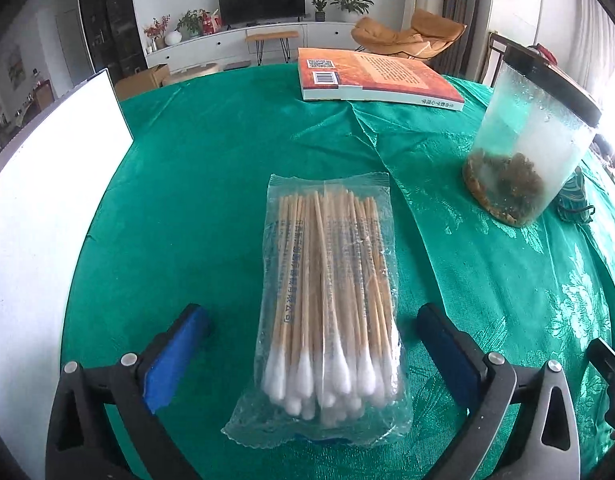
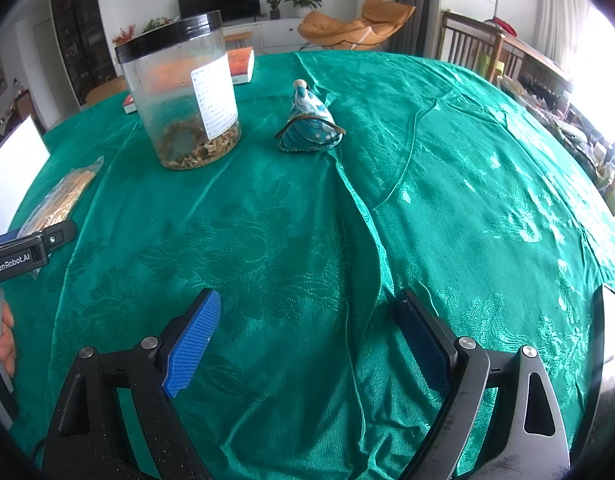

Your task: Organize soft objects

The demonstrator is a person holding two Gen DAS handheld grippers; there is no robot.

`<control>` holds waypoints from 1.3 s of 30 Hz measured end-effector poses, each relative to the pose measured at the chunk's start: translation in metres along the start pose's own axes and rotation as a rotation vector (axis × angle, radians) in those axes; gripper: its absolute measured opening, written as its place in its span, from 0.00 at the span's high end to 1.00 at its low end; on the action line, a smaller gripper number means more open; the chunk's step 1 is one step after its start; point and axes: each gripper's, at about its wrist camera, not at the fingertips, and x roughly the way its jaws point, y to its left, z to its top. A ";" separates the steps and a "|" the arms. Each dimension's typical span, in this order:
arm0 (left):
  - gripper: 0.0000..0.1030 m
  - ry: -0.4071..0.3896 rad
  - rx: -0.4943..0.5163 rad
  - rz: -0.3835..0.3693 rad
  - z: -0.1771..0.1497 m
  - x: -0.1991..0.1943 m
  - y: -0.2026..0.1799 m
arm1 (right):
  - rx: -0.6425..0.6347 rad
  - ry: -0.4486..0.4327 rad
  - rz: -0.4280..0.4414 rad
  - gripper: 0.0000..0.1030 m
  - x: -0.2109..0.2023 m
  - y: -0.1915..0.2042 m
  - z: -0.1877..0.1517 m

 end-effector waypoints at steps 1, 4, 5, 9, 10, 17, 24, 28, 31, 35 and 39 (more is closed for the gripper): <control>0.00 0.000 0.000 0.000 0.000 0.000 0.000 | 0.000 0.000 0.000 0.12 0.000 0.000 0.000; 0.00 0.000 0.000 0.000 0.000 0.000 0.000 | 0.000 0.000 0.000 0.12 0.000 0.000 0.000; 0.00 0.000 0.000 0.000 0.000 0.000 0.000 | 0.000 0.000 0.000 0.12 0.000 0.000 0.000; 0.00 0.000 0.000 0.000 0.000 0.000 0.000 | 0.000 0.000 0.000 0.12 0.000 0.000 0.000; 0.00 0.000 0.000 0.000 0.000 0.000 0.000 | 0.000 0.000 0.000 0.12 0.000 0.000 0.000; 0.00 0.000 0.000 0.000 0.000 0.000 0.000 | 0.000 0.000 0.000 0.12 0.000 0.000 0.000; 0.00 0.000 0.000 0.000 0.000 0.000 0.000 | 0.000 0.000 0.000 0.12 0.000 0.000 0.000; 0.00 0.008 0.003 -0.006 -0.003 -0.003 0.001 | 0.000 0.002 0.009 0.09 0.000 0.000 0.000; 0.00 0.089 0.037 -0.034 0.004 0.001 0.002 | -0.063 0.028 0.048 0.07 0.004 0.000 0.006; 0.06 0.129 0.039 -0.034 0.006 0.000 0.003 | -0.032 0.046 0.072 0.09 0.016 -0.021 0.042; 0.19 0.120 0.056 -0.041 0.008 -0.003 0.000 | 0.017 -0.020 0.107 0.09 0.026 -0.029 0.094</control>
